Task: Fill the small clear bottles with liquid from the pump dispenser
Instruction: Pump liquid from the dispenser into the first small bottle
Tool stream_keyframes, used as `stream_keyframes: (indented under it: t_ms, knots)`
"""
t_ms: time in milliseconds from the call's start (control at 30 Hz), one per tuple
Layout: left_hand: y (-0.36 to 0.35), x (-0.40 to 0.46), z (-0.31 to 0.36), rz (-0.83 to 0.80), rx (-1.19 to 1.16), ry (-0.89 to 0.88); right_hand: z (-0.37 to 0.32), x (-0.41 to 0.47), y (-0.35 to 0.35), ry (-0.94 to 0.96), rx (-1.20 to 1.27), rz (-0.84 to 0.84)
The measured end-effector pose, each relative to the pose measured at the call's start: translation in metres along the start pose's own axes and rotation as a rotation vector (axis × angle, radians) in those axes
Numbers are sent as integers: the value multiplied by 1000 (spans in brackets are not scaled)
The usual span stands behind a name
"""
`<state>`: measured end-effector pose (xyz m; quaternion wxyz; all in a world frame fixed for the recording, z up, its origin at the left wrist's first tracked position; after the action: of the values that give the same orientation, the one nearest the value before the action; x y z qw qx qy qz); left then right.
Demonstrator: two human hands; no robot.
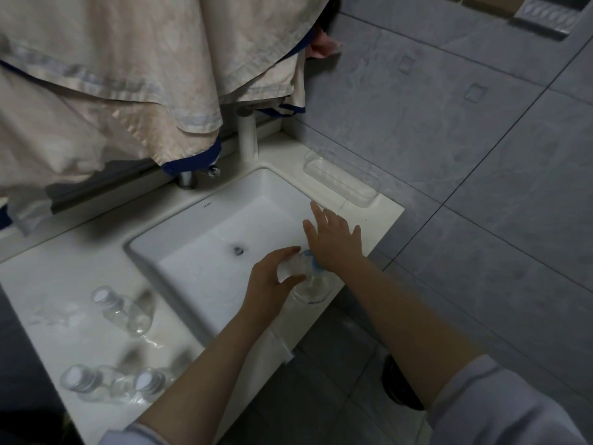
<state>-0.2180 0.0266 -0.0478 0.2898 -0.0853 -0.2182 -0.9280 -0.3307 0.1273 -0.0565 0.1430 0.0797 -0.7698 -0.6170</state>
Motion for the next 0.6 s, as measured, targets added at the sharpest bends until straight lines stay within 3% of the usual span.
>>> stream_keyframes:
  t_ms: [133, 600]
  knots:
    - [-3, -5, -4, 7, -10, 21, 5, -5, -13, -21, 2, -63]
    - [-1, 1, 2, -16, 18, -1, 2, 2, -1, 32, -34, -18]
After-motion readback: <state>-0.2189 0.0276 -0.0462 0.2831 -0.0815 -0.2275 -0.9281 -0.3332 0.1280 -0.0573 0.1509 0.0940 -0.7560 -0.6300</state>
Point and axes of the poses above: each hand's wrist, its own x-axis towards the middle knuckle, its own y-axis out of the back of the hand, z = x × y, the point moved 9 cm from there along x, towards the middle knuckle, and after that the axes turned 15 degrees about z, right-handed, at the moved point
